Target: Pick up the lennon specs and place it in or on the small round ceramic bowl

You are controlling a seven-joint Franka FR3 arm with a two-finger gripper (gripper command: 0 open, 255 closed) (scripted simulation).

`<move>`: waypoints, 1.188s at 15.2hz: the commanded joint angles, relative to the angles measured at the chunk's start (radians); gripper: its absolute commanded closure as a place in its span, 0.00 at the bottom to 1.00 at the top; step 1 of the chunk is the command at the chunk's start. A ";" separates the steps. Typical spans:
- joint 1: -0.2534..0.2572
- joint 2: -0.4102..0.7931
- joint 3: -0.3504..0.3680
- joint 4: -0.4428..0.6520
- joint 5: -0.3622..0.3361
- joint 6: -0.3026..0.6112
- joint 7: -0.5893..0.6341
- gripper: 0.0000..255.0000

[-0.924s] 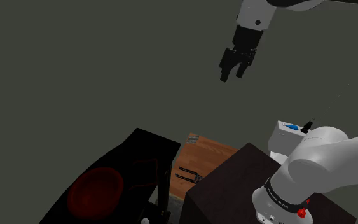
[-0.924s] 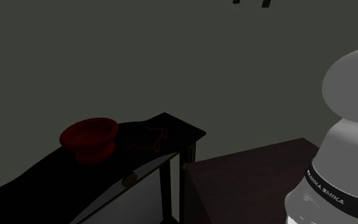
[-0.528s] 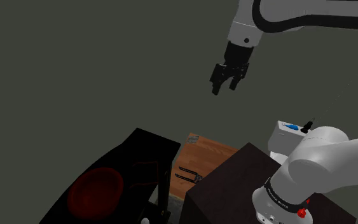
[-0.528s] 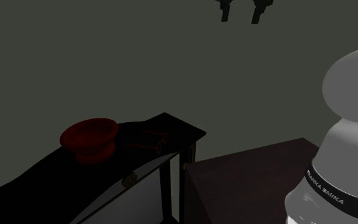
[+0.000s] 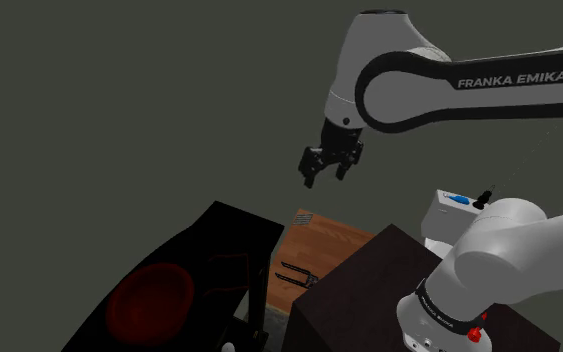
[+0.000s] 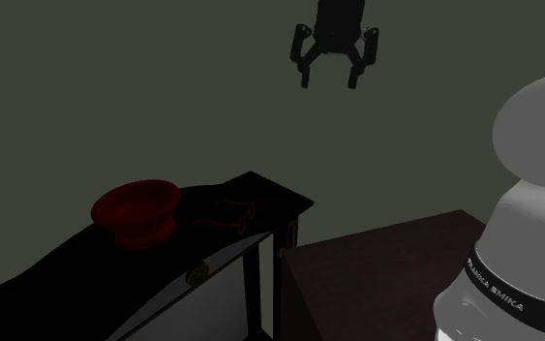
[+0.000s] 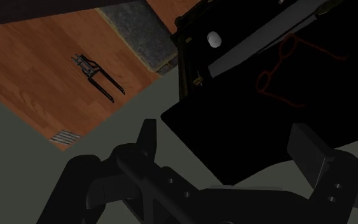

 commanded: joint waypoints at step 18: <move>-0.313 0.744 0.605 0.033 -0.485 0.676 0.933 0.00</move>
